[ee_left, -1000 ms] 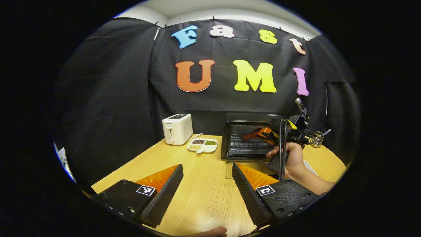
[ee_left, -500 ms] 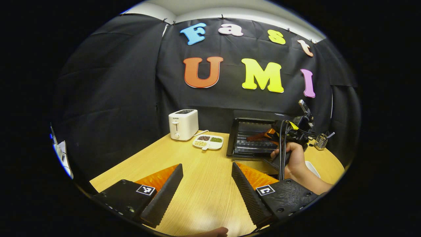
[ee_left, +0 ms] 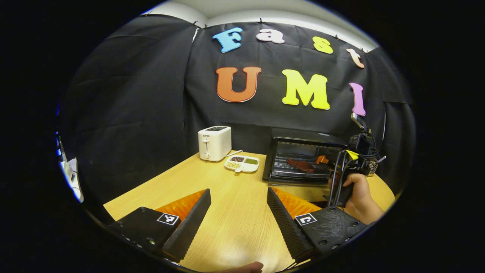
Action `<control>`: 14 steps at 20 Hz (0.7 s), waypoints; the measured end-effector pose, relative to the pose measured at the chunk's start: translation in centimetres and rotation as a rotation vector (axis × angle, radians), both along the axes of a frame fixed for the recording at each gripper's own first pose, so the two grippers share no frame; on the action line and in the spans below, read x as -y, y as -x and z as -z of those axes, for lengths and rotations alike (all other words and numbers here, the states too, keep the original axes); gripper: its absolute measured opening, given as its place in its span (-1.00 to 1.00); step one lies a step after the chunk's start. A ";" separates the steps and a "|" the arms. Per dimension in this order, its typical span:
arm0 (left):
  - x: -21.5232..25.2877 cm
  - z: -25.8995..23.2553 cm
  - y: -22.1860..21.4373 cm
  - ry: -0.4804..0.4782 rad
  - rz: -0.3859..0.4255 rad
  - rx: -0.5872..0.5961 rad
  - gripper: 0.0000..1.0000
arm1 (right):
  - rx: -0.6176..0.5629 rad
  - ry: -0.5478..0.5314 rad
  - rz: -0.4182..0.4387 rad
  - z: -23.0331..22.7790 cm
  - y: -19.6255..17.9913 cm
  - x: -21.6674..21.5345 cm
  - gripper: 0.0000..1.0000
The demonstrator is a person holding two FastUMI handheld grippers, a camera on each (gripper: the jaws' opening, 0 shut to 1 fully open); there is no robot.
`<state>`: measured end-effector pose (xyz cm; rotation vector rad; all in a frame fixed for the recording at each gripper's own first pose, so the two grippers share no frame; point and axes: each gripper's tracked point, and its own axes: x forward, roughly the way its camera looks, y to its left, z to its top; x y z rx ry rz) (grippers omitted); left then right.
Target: Open the electric oven with the left hand, put the food in, and close the electric oven.
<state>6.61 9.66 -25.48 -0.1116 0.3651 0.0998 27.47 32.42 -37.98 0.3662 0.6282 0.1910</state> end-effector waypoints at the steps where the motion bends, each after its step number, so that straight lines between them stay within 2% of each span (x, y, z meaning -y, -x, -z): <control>1: 0.2 -0.1 0.1 0.001 0.006 0.003 0.90 | 0.013 -0.006 -0.021 -0.9 0.8 0.3 -0.02; 3: 1.2 -0.2 -0.1 -0.002 0.025 0.010 0.90 | 0.039 -0.023 -0.101 -3.1 3.0 0.1 0.33; 4: 1.5 -0.1 -0.1 -0.006 0.032 0.010 0.90 | 0.062 -0.017 -0.138 -4.0 4.0 0.1 0.60; 5: 2.0 0.0 -0.3 -0.006 0.039 0.006 0.90 | 0.080 0.005 -0.162 -4.9 4.8 0.7 0.65; 6: 2.5 0.5 -0.4 -0.005 0.046 -0.002 0.90 | 0.098 0.024 -0.182 -5.5 5.6 1.4 0.92; 7: 2.9 0.8 -0.5 -0.001 0.056 -0.009 0.90 | 0.124 0.031 -0.204 -6.4 6.4 2.0 0.99; 9: 4.4 1.8 -0.8 0.011 0.084 -0.037 0.90 | 0.162 0.050 -0.231 -8.4 7.6 3.2 0.93; 10: 5.0 2.3 -1.0 0.016 0.097 -0.050 0.90 | 0.183 0.067 -0.237 -9.4 7.9 4.1 0.97; 14: 8.1 3.9 -2.0 0.030 0.163 -0.087 0.91 | 0.307 0.138 -0.197 -15.2 8.5 8.7 0.98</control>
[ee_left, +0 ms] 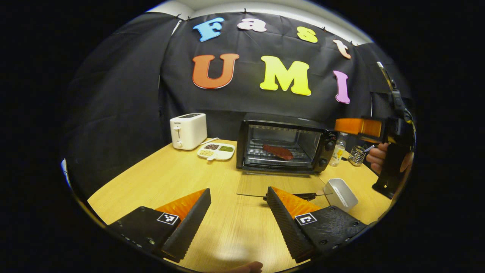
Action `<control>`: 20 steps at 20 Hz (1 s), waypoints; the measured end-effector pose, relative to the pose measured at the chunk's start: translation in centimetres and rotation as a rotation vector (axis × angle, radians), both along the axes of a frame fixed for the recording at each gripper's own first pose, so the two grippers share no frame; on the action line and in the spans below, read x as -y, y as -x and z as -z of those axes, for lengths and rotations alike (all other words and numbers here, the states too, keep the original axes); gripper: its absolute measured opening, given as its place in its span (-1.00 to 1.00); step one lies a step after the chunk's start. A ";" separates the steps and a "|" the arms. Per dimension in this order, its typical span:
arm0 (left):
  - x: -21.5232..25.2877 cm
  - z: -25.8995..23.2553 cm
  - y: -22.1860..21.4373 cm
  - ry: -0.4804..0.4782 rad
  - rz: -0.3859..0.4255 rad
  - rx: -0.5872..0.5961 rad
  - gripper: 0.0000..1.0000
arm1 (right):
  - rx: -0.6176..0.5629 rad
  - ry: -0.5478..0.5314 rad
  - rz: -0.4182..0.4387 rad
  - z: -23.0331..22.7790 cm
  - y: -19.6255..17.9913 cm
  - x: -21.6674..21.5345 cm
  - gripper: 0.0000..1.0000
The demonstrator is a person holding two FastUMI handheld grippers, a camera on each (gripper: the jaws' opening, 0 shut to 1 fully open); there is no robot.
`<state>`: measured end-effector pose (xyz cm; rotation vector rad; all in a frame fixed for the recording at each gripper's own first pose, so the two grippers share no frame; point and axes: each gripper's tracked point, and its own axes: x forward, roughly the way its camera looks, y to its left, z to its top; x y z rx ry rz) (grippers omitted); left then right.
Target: Open the electric oven with the left hand, put the food in, and close the electric oven.
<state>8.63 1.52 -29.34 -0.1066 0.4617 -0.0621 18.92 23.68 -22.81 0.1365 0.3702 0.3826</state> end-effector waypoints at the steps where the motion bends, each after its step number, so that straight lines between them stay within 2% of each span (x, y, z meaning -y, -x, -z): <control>1: 0.7 0.4 -0.2 -0.004 0.017 -0.005 0.91 | 0.031 0.000 0.010 -1.5 0.4 1.0 0.97; 6: 5.0 2.6 -0.7 0.015 0.092 -0.049 0.91 | 0.140 -0.018 0.069 -8.3 1.8 6.5 0.97; 7: 6.0 3.2 -0.7 0.020 0.108 -0.062 0.91 | 0.165 -0.019 0.077 -9.6 2.0 7.5 0.92; 8: 6.9 3.7 -0.8 0.021 0.126 -0.074 0.91 | 0.186 -0.012 0.084 -10.6 2.3 8.4 0.97; 9: 7.8 4.2 -0.8 0.015 0.145 -0.088 0.91 | 0.209 -0.002 0.095 -11.5 2.4 9.5 0.92; 11: 9.4 5.4 -1.0 -0.009 0.181 -0.113 0.91 | 0.256 0.007 0.126 -13.4 2.4 11.2 0.97; 14: 10.8 7.3 -1.2 -0.048 0.209 -0.154 0.91 | 0.294 0.028 0.156 -14.6 2.5 12.8 0.92; 15: 11.2 7.8 -1.3 -0.054 0.216 -0.166 0.91 | 0.310 0.025 0.165 -15.1 2.7 13.3 0.97; 16: 11.6 8.3 -1.5 -0.059 0.221 -0.176 0.91 | 0.319 0.026 0.171 -15.4 2.8 13.9 0.92; 17: 11.9 8.6 -1.7 -0.065 0.224 -0.185 0.91 | 0.322 0.029 0.177 -15.1 2.9 14.3 0.97; 20: 12.1 9.4 -2.5 -0.079 0.214 -0.196 0.92 | 0.320 0.024 0.196 -14.8 3.2 16.0 0.92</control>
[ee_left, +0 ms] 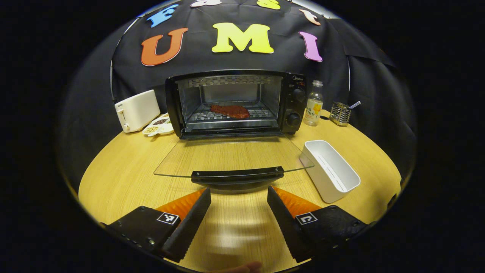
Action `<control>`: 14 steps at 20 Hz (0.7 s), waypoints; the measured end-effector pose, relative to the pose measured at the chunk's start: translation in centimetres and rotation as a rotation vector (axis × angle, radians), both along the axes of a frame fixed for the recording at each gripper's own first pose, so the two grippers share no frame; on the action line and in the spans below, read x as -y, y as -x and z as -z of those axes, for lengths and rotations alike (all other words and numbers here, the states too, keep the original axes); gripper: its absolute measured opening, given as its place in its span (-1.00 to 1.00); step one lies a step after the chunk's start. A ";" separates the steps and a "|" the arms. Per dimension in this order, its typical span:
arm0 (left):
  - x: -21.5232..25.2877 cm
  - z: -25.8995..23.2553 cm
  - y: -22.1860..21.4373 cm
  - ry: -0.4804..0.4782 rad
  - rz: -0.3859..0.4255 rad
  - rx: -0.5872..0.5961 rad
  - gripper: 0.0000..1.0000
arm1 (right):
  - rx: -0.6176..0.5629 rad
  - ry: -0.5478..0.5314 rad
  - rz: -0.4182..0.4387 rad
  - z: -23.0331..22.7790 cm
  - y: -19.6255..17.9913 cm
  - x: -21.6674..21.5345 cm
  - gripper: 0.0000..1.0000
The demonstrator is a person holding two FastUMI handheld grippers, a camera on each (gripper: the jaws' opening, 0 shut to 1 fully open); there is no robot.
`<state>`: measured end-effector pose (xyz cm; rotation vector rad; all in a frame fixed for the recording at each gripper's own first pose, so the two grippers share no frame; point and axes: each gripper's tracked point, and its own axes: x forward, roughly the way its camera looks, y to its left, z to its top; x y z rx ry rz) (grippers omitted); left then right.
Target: Open the electric oven with the left hand, put the food in, and close the electric oven.
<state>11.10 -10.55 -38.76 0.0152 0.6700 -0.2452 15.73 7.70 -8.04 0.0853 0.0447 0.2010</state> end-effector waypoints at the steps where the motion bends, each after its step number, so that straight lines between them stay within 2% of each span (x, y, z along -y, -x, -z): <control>1: 0.0 0.5 -0.2 -0.001 -0.007 -0.015 0.92 | -0.001 -0.012 0.007 0.1 -0.2 0.4 0.97; 2: -0.1 0.9 -0.4 -0.002 -0.015 -0.030 0.92 | 0.004 -0.032 0.017 0.0 -0.3 0.8 0.92; 4: -0.3 1.4 -1.2 0.001 -0.036 -0.055 0.92 | 0.000 -0.057 0.007 0.6 -0.1 0.9 0.97; 7: 0.2 2.5 -1.1 0.062 -0.060 -0.135 0.92 | -0.019 -0.058 0.008 1.6 -0.1 2.0 0.92; 8: 0.2 2.4 -1.1 0.083 -0.064 -0.147 0.92 | -0.029 -0.057 0.012 1.8 -0.2 2.4 0.98; 10: 0.3 2.3 -1.2 0.101 -0.068 -0.155 0.91 | -0.044 -0.052 0.025 2.2 -0.5 3.2 0.92; 14: 0.2 1.9 -1.6 0.091 -0.089 -0.150 0.92 | -0.059 -0.048 0.038 2.7 -0.5 4.1 0.99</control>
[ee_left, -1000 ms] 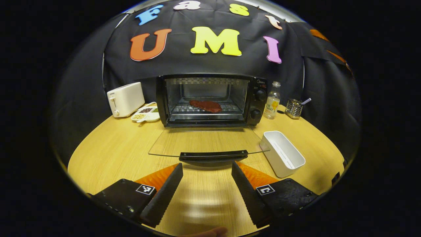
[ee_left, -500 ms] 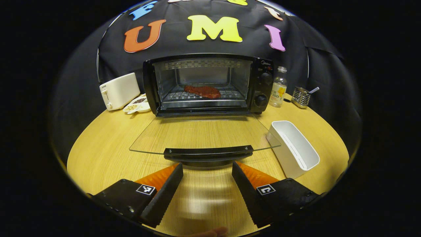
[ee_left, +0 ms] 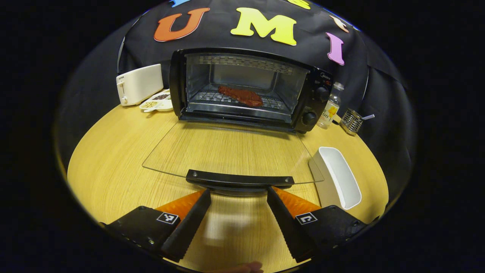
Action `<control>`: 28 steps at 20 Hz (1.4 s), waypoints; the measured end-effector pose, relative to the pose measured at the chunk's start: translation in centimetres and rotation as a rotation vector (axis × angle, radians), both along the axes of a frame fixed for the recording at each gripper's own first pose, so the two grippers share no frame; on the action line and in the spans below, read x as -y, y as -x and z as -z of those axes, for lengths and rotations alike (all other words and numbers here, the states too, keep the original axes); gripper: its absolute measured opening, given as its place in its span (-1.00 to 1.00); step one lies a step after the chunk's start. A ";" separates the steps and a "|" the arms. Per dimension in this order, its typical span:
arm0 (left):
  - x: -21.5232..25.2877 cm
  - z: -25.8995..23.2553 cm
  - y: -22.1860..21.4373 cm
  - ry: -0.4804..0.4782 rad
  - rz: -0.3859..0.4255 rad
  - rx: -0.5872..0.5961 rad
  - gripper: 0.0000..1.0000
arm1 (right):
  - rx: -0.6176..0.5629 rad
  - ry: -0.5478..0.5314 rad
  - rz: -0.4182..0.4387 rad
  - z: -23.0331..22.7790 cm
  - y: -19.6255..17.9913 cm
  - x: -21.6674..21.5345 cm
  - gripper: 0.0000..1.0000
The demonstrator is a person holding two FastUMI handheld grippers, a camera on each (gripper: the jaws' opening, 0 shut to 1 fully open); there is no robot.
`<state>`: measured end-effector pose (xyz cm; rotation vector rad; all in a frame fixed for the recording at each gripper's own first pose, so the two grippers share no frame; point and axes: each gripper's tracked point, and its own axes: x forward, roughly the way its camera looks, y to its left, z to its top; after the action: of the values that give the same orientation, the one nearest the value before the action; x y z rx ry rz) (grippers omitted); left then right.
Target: Open the electric oven with the left hand, put the food in, and close the electric oven.
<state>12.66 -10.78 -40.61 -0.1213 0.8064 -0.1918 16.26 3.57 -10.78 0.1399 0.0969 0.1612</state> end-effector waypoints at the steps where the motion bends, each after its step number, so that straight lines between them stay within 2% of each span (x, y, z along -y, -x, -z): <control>1: -0.3 -0.2 0.0 -0.036 0.006 0.009 0.92 | -0.005 -0.002 0.002 0.1 0.0 0.2 0.99; 3: -0.2 -0.9 -0.3 -0.106 0.034 0.046 0.96 | -0.013 -0.005 0.001 0.2 0.2 0.4 0.98; 4: -0.1 -1.0 -0.3 -0.133 0.045 0.059 0.76 | -0.016 -0.006 0.000 0.4 0.3 0.4 0.98; 5: -0.1 -1.1 -0.4 -0.141 0.049 0.063 0.95 | -0.017 -0.007 -0.001 0.3 0.5 0.6 0.98; 7: 0.0 -1.3 -0.4 -0.125 0.041 0.064 0.92 | -0.018 -0.004 0.005 0.2 0.6 0.9 0.98; 8: 0.0 -1.8 -0.5 -0.114 0.040 0.069 0.90 | -0.015 -0.001 0.005 0.1 0.7 1.0 0.92; 9: 0.1 -2.3 -0.6 -0.104 0.039 0.081 0.91 | -0.012 -0.001 0.006 0.0 0.9 1.0 0.99; 11: -0.1 -3.5 -1.2 -0.086 0.034 0.116 0.91 | -0.005 0.002 0.008 -0.4 1.0 1.1 0.92; 12: -0.1 -4.2 -1.5 -0.085 0.035 0.135 0.91 | -0.004 0.003 0.008 -0.4 1.2 1.2 0.98; 14: -0.3 -5.3 -2.1 -0.084 0.034 0.164 0.90 | -0.005 0.002 0.010 -0.4 1.4 1.2 0.92; 17: -0.4 -6.4 -2.9 -0.049 0.011 0.189 0.92 | -0.014 0.000 0.014 -0.2 1.6 1.4 0.98; 21: -0.7 -7.9 -3.8 -0.058 0.027 0.226 0.89 | -0.032 0.001 0.022 0.1 1.9 1.8 0.98; 22: -0.7 -8.1 -4.0 -0.056 0.029 0.231 0.89 | -0.035 0.002 0.022 0.2 2.1 1.7 0.92; 23: -0.7 -8.4 -4.2 -0.054 0.030 0.240 0.89 | -0.039 0.005 0.024 0.1 2.3 1.7 0.99; 24: -0.8 -8.9 -4.5 -0.053 0.031 0.248 0.89 | -0.041 0.011 0.027 0.0 2.6 1.9 0.92; 25: -0.8 -9.4 -4.8 -0.053 0.032 0.261 0.89 | -0.040 0.018 0.031 -0.2 2.8 2.0 0.99; 28: -1.0 -10.8 -6.3 -0.040 0.029 0.311 0.92 | -0.031 0.047 0.045 -0.9 3.9 2.2 0.99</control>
<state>18.96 -9.79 -29.77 -0.0397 0.5018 -0.2158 12.35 1.40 -9.86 0.0972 0.1280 0.1118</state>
